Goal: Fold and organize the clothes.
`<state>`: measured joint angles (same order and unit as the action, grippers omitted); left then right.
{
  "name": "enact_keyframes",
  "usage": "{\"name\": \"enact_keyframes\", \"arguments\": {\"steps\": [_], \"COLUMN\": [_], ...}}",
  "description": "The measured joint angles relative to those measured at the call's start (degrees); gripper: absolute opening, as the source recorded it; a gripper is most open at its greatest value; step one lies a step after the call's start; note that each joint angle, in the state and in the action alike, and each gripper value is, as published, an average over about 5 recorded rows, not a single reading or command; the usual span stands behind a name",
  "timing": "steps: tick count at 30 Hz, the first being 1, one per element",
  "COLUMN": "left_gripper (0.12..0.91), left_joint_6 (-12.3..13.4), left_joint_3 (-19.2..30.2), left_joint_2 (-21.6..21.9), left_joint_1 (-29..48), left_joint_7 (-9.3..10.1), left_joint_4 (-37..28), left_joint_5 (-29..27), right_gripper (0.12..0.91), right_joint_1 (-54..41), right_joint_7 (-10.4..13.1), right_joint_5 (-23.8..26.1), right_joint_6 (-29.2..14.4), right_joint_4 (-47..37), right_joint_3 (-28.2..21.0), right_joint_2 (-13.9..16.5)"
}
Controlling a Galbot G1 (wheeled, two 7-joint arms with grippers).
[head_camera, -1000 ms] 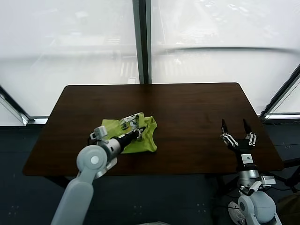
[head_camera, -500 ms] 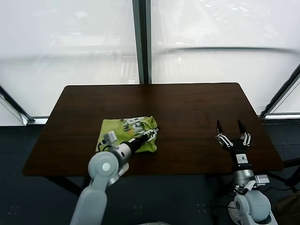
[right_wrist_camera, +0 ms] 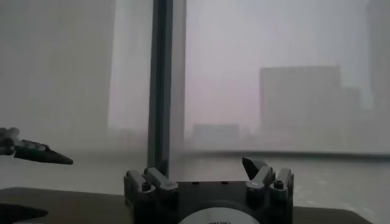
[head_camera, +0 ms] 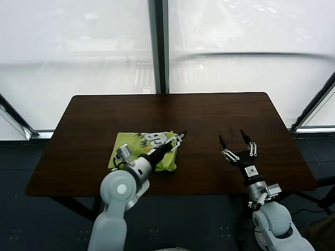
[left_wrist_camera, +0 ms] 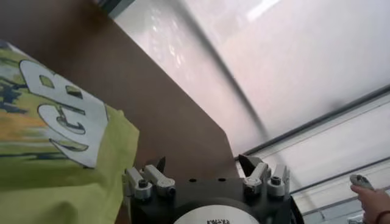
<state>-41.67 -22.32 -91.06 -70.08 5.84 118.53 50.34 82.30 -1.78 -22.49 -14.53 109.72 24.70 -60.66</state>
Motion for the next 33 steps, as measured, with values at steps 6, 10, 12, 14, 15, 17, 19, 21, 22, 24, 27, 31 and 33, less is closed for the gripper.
{"name": "enact_keyframes", "arguments": {"steps": [6,10,12,14,15,17,19,21,22,24,27,31,33], "left_gripper": [0.907,0.907,0.907,0.907,0.907,0.907,0.907,0.907,0.907,0.907,0.907,0.907,0.907], "left_joint_6": [5.11,6.82,7.13,7.34,7.44,7.64,7.83,7.93,7.96,7.98,7.99,7.99,8.01], "left_joint_3": [-3.92,-7.11,-8.52,-9.66,-10.13,-10.84,-11.4,-11.89,-12.14,-12.55,-13.03,-13.52,-13.75], "left_joint_2": [10.41,18.5,21.2,22.97,23.58,24.38,24.84,25.1,25.18,25.3,25.39,25.37,25.35], "left_joint_1": [-0.08,-0.71,-1.12,-1.63,-1.95,-2.61,-3.22,-3.74,-3.99,-4.43,-4.97,-5.62,-5.94], "left_joint_7": [-5.6,-6.17,-6.08,-5.95,-5.9,-5.83,-5.78,-5.73,-5.71,-5.69,-5.68,-5.69,-5.7], "left_joint_4": [-1.01,-0.89,-0.2,0.79,1.34,2.41,3.22,3.67,3.79,3.92,4.11,4.38,4.53], "left_joint_5": [-6.4,-6.64,-6.6,-6.79,-6.96,-7.36,-7.8,-8.13,-8.26,-8.43,-8.61,-8.84,-8.91], "right_gripper": [0.907,0.907,0.907,0.907,0.907,0.907,0.907,0.907,0.907,0.904,0.875,0.812,0.794], "right_joint_1": [-2.15,-4.09,-5.43,-7.04,-7.91,-9.6,-10.93,-11.76,-12.04,-12.5,-13.12,-13.71,-13.82], "right_joint_7": [2.71,5.6,6.62,7.66,8.32,9.86,11.26,12.01,12.2,12.31,12.29,12.23,12.22], "right_joint_5": [-4.36,-12.98,-17.67,-21.2,-22.41,-23.97,-24.76,-25.1,-25.18,-25.36,-25.64,-25.86,-25.81], "right_joint_6": [9.97,20.5,26.02,30.39,31.93,34.0,35.15,35.99,36.33,36.85,37.34,37.68,37.77], "right_joint_4": [2.83,5.91,7.44,8.47,8.76,9.02,9.06,9.0,8.93,8.72,8.39,7.93,7.67], "right_joint_3": [-3.06,-6.59,-8.79,-11.16,-12.42,-14.94,-17.37,-19.53,-20.52,-22.23,-24.18,-25.93,-26.42], "right_joint_2": [3.1,5.88,6.7,7.01,7.01,6.84,6.55,6.18,5.95,5.42,4.53,3.45,3.09]}}
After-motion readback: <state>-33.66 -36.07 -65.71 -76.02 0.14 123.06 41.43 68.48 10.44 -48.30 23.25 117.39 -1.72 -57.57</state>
